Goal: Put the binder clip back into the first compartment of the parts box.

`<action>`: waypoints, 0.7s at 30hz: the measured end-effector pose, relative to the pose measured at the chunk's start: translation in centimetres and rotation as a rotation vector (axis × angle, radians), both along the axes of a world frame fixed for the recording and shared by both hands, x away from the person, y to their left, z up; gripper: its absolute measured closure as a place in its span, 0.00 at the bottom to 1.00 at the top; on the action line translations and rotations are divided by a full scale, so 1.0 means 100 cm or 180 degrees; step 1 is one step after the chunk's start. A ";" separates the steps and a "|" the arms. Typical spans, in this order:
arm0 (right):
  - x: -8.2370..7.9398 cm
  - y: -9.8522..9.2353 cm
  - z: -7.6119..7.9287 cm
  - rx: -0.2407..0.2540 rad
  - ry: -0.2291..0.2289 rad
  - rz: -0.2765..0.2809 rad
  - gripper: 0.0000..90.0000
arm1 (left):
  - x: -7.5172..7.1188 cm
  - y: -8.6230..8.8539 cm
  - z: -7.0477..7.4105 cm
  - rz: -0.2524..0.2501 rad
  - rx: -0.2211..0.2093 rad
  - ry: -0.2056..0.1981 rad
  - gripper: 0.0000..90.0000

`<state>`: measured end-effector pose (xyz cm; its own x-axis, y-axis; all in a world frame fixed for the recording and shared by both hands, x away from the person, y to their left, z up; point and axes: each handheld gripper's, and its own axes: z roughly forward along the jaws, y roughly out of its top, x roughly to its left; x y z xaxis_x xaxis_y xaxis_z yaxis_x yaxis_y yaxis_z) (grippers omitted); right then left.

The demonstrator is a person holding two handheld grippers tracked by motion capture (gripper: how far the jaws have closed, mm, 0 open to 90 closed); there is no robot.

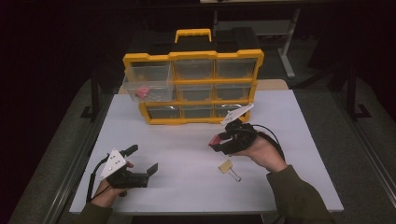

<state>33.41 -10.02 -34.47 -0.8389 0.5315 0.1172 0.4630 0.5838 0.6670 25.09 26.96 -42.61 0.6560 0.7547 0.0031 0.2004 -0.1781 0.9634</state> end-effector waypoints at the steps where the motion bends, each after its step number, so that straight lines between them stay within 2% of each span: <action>1: 0.001 0.001 0.001 0.0018 -0.0002 0.0012 0.54 | 0.000 0.000 0.000 -0.0003 0.0000 -0.0002 0.00; 14: 0.015 0.013 0.026 0.0060 -0.0096 0.0101 0.54 | 0.000 0.000 0.000 -0.0008 -0.0010 -0.0014 0.00; 17: 0.019 0.015 0.033 0.0070 -0.0153 0.0138 0.54 | 0.000 0.000 -0.001 -0.0006 -0.0012 -0.0011 0.00; 19: 0.023 0.016 0.036 0.0057 -0.0262 0.0219 0.54 | 0.000 0.000 -0.001 -0.0003 -0.0024 -0.0014 0.00; 21: 0.023 0.018 0.042 0.0092 -0.0206 0.0181 0.54 | 0.000 0.000 -0.001 -0.0002 -0.0022 -0.0013 0.00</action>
